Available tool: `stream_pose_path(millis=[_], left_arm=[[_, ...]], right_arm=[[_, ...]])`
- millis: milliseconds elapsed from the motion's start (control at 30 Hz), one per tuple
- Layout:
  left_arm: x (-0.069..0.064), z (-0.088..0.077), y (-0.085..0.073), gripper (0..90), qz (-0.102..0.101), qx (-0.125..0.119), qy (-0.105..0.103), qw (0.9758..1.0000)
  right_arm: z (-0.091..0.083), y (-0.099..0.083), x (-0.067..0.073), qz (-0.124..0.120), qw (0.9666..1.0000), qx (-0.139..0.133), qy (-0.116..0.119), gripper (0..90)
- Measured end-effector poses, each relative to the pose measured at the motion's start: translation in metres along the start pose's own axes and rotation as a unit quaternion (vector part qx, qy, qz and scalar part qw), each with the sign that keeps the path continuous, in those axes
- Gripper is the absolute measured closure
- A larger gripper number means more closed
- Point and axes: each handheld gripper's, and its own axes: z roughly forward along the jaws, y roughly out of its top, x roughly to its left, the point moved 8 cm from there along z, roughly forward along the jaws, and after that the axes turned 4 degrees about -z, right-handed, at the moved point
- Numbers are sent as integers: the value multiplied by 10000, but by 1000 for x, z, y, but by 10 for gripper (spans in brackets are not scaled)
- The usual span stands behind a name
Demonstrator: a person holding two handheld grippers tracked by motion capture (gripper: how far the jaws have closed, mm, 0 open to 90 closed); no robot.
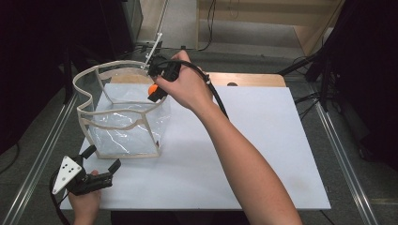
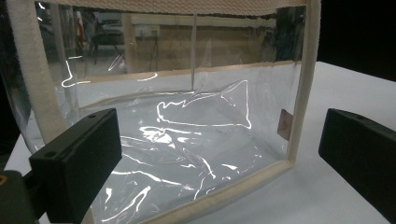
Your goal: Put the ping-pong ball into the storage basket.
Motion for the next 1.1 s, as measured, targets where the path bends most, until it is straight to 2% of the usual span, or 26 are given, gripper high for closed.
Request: stream_pose_path(millis=[200,333,533,567,767,1100], left_arm=[[0,0,0,0,-17,-4,1,10000],[0,0,0,1,-3,5,-1,10000],[0,0,0,1,-11,5,-2,10000],[0,0,0,1,-8,5,-4,10000],[0,0,0,1,3,16,6,10000],[0,0,0,1,15,14,4,10000]], right_arm=[[-3,-3,-1,58,9999,-43,-133,221],[-7,-5,0,93,9996,-110,-238,111],[-12,-10,4,131,9995,-189,-235,64],[-12,-11,4,134,9994,-199,-245,0],[-17,-20,10,132,9996,-190,-155,0],[-24,-36,15,160,9993,-249,-213,0]])
